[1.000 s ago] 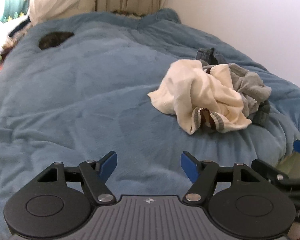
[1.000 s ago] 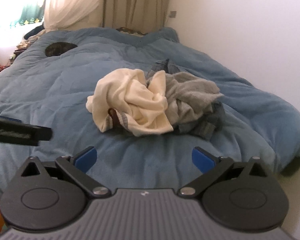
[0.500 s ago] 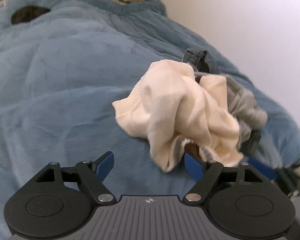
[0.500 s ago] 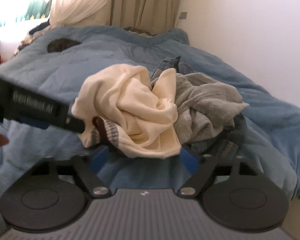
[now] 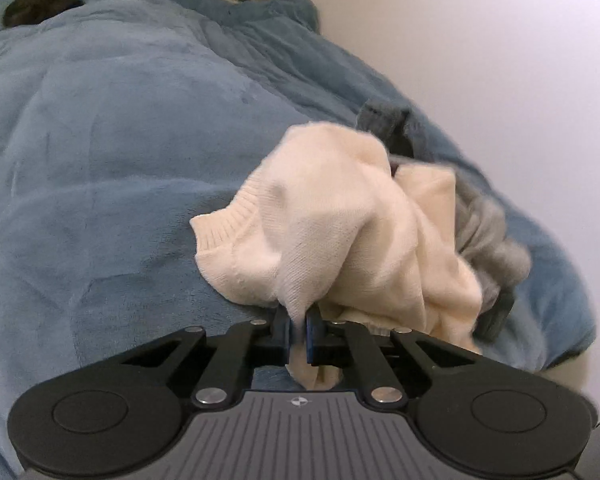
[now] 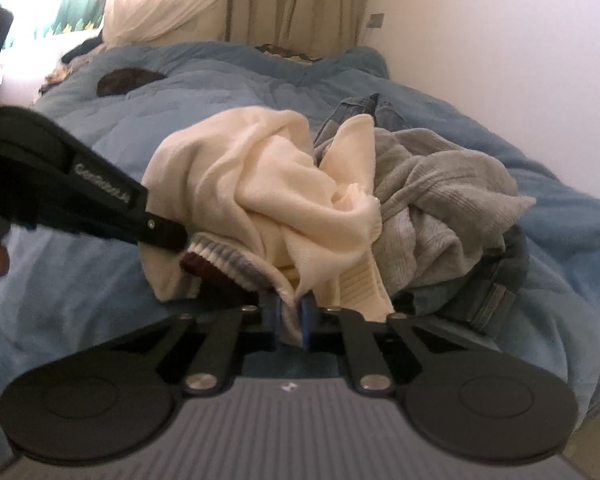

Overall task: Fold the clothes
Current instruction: 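Reach both grippers into the cream sweater vest and grasp its hem, then lift the cream vest with both grippers and pull it out of the pile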

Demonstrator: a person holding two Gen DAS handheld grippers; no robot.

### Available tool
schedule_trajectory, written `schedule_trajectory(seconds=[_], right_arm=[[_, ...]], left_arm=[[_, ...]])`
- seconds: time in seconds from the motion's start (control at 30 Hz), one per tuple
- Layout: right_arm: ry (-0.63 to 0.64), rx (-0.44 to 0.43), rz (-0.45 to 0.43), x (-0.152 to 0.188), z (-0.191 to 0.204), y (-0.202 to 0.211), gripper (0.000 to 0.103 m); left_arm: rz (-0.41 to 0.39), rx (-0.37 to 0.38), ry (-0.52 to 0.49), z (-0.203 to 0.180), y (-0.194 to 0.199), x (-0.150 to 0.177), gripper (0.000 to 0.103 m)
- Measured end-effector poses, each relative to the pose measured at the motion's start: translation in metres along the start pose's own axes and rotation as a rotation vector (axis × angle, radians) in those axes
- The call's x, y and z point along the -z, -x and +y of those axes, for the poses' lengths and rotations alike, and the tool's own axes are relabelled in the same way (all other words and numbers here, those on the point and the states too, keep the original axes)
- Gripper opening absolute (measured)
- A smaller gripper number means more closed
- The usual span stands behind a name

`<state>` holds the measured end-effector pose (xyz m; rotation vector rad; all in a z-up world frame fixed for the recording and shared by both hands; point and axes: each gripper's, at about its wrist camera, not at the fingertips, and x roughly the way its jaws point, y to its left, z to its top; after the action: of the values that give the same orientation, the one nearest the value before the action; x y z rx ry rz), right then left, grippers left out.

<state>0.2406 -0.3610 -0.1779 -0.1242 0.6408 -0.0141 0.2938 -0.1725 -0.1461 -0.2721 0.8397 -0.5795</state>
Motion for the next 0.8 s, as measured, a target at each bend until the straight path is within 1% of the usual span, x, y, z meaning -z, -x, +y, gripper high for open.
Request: schedule_trajectory(seconds=[0.07,0.17,0.27,0.37,0.43,0.53,0.7,0.8], right_arm=[[-0.029,-0.021,0.0,-0.003,-0.004,0.0,0.009],[-0.044,-0.064,-0.01,-0.01,-0.001,0.007,0.009],[-0.037,-0.113,-0.028,-0.019,0.012,0.017,0.009],[-0.037,-0.186,-0.045,-0.026,0.032,0.031,0.008],[-0.021,-0.239,-0.058,-0.03,0.051,0.042,0.008],[0.018,-0.316,-0.074,-0.035,0.086,0.056,0.008],[0.067,-0.447,-0.063,-0.033,0.151,0.079,0.008],[0.116,-0.506,-0.06,-0.029,0.194,0.099,0.008]], left_arm=[[-0.014,0.011,0.018,0.003,0.002,-0.001,0.006],[-0.053,-0.017,0.045,0.013,0.02,-0.001,0.006],[-0.094,-0.053,0.061,0.026,0.047,-0.002,0.005],[-0.144,-0.089,0.072,0.038,0.079,-0.001,0.005],[-0.175,-0.13,0.08,0.052,0.1,0.001,0.005],[-0.208,-0.191,0.119,0.077,0.135,0.011,0.004],[-0.257,-0.29,0.199,0.124,0.189,0.032,0.003],[-0.292,-0.336,0.249,0.147,0.22,0.048,0.003]])
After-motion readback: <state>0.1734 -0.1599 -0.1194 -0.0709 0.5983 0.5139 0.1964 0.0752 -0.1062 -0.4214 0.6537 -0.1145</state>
